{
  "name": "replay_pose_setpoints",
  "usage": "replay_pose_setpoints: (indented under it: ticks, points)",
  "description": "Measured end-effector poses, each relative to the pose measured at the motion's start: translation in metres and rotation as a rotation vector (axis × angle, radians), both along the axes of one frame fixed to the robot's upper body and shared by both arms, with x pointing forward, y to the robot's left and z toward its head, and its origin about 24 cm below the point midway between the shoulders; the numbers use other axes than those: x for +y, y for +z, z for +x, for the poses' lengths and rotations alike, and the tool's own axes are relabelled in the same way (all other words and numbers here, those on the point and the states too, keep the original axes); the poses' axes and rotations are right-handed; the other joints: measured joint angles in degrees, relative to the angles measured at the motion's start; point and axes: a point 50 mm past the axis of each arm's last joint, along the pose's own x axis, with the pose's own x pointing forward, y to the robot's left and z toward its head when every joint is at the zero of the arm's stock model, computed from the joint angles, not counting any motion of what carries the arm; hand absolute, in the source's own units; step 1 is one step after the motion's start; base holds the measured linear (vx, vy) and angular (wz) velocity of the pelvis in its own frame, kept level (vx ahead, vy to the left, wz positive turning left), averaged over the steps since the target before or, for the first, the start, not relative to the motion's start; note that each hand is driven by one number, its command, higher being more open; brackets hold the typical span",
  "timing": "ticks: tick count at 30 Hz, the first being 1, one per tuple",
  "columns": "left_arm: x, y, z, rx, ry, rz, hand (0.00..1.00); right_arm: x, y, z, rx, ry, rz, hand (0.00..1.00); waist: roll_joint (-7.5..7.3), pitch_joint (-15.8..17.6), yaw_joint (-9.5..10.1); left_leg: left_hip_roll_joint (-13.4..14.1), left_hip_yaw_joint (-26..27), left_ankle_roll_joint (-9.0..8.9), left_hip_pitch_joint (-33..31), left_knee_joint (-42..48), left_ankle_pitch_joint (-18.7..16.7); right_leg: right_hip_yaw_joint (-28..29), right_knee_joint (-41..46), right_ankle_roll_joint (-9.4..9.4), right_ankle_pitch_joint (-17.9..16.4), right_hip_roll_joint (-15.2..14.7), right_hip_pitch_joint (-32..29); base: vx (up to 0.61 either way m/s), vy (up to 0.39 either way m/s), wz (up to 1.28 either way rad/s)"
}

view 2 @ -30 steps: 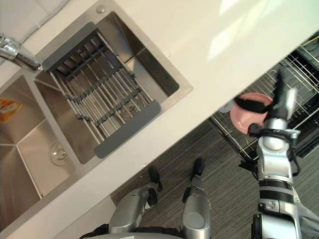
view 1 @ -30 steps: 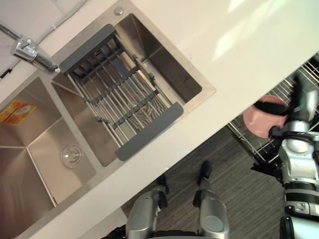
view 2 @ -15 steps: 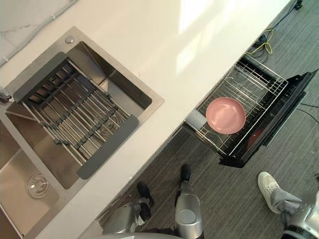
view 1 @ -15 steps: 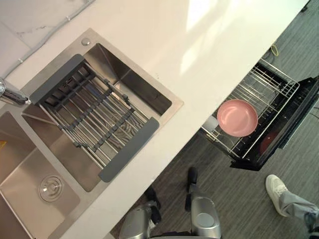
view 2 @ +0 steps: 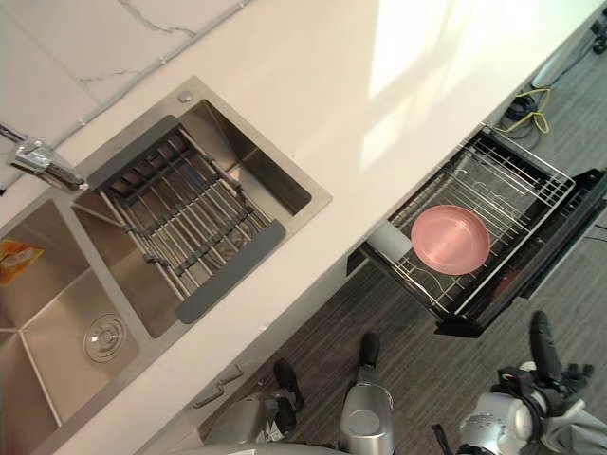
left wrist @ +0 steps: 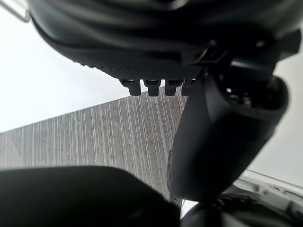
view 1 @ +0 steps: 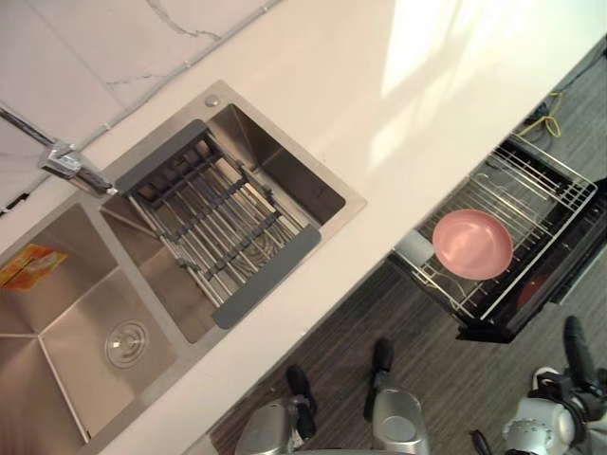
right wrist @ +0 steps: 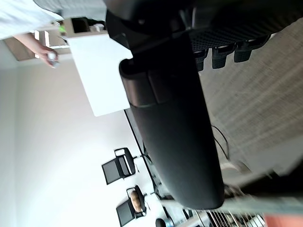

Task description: Walk over to the sink, pick up the cup, carry it to the dishwasher, place the cup inside the dishwasher, then close the dishwasher door

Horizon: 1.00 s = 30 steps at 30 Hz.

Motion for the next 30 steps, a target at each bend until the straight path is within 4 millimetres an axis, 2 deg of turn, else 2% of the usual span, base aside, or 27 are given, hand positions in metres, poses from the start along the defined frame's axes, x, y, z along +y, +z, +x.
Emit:
replay_pose_setpoints:
  ticks: [2, 5, 11, 15, 16, 19, 22, 25, 26, 28, 30]
  points:
    - [-0.002, 0.0, 0.001, -0.009, -0.007, 0.001, 1.0, 0.008, 0.0, 0.01, -0.004, 0.043, -0.007, 1.0, 0.38, -0.26, 0.72, -0.05, -0.96, -0.2, -0.05, -0.18, 0.43, -0.99, -0.5, 0.22, 0.38, 0.0, 0.61, 0.03, -0.014, 0.27]
    - [-0.002, 0.0, 0.001, -0.017, -0.009, 0.002, 1.0, 0.01, -0.004, 0.008, 0.007, 0.053, 0.002, 1.0, 0.48, -0.32, 1.55, -0.16, -1.93, -0.36, -0.05, -0.65, 0.95, -2.25, -0.77, 0.14, 0.42, -0.03, 1.1, 0.02, -0.009, 0.19]
    - [-0.003, -0.001, 0.001, -0.021, -0.037, 0.002, 1.0, 0.014, -0.004, 0.019, 0.039, 0.167, -0.006, 1.0, 1.04, -0.69, 1.7, -0.53, -4.46, -1.67, -0.09, -1.01, 1.95, -4.86, -0.89, 0.23, 0.35, -0.44, 2.39, -0.01, 0.001, 0.21]
    - [-0.004, -0.001, -0.001, -0.022, -0.038, -0.006, 1.0, 0.017, 0.003, 0.038, 0.102, 0.353, -0.081, 1.0, 1.44, -0.95, 1.8, -0.6, -6.01, -2.45, -0.36, -1.2, 2.71, -6.87, -2.23, 0.19, 0.21, -0.36, 3.44, -0.08, -0.008, 0.18]
    - [-0.004, -0.001, -0.001, -0.028, -0.044, -0.007, 1.0, 0.02, 0.006, 0.051, 0.099, 0.388, -0.084, 1.0, 1.59, -1.03, 1.79, -0.51, -6.57, -2.82, -0.71, -1.43, 2.91, -7.99, -2.47, -0.12, 0.45, -0.3, 3.47, -0.1, -0.002, 0.15]
    - [-0.004, -0.001, 0.0, -0.037, -0.054, -0.008, 1.0, 0.024, 0.013, 0.073, 0.09, 0.457, -0.085, 1.0, 1.85, -1.07, 2.1, -0.15, -7.51, -3.43, -1.37, -1.45, 3.28, -9.16, -2.5, -0.6, 0.77, 0.05, 3.48, -0.1, -0.009, 0.17]
    - [-0.005, -0.001, 0.001, -0.044, -0.057, -0.026, 1.0, 0.026, 0.02, 0.085, 0.072, 0.548, -0.114, 1.0, 2.84, -1.32, 2.39, 0.05, -8.7, -3.69, -2.01, -1.41, 3.49, -10.23, -2.49, -0.91, 0.82, 0.4, 3.47, -0.04, -0.01, 0.15]
    - [-0.006, -0.001, 0.002, -0.047, -0.059, -0.032, 1.0, 0.023, 0.026, 0.092, 0.046, 0.609, -0.139, 1.0, 4.33, -2.03, 3.16, 0.25, -10.49, -3.55, -2.82, -1.35, 4.31, -11.83, -2.29, -0.94, 0.89, 0.85, 3.46, 0.01, -0.013, 0.24]
    - [-0.006, -0.001, 0.002, -0.05, -0.063, -0.034, 1.0, 0.022, 0.027, 0.096, 0.042, 0.637, -0.149, 1.0, 4.72, -2.2, 3.61, 0.43, -11.18, -3.0, -3.14, -1.42, 4.91, -12.59, -2.26, -1.03, 0.82, 1.09, 3.46, 0.03, -0.017, 0.33]
    - [-0.006, -0.001, 0.002, -0.055, -0.065, -0.037, 1.0, 0.023, 0.03, 0.102, 0.017, 0.683, -0.15, 1.0, 4.9, -2.13, 3.71, 0.58, -12.24, -2.54, -3.64, -1.52, 5.73, -13.68, -2.24, -1.37, 0.91, 1.32, 3.48, 0.02, -0.011, 0.25]
    - [-0.006, -0.001, 0.001, -0.054, -0.063, -0.041, 1.0, 0.026, 0.032, 0.104, -0.056, 0.803, -0.168, 1.0, 4.94, -2.11, 3.56, 0.8, -12.62, -2.24, -3.86, -1.51, 6.18, -13.99, -2.24, -1.39, 0.84, 1.63, 3.52, -0.01, 0.002, 0.07]
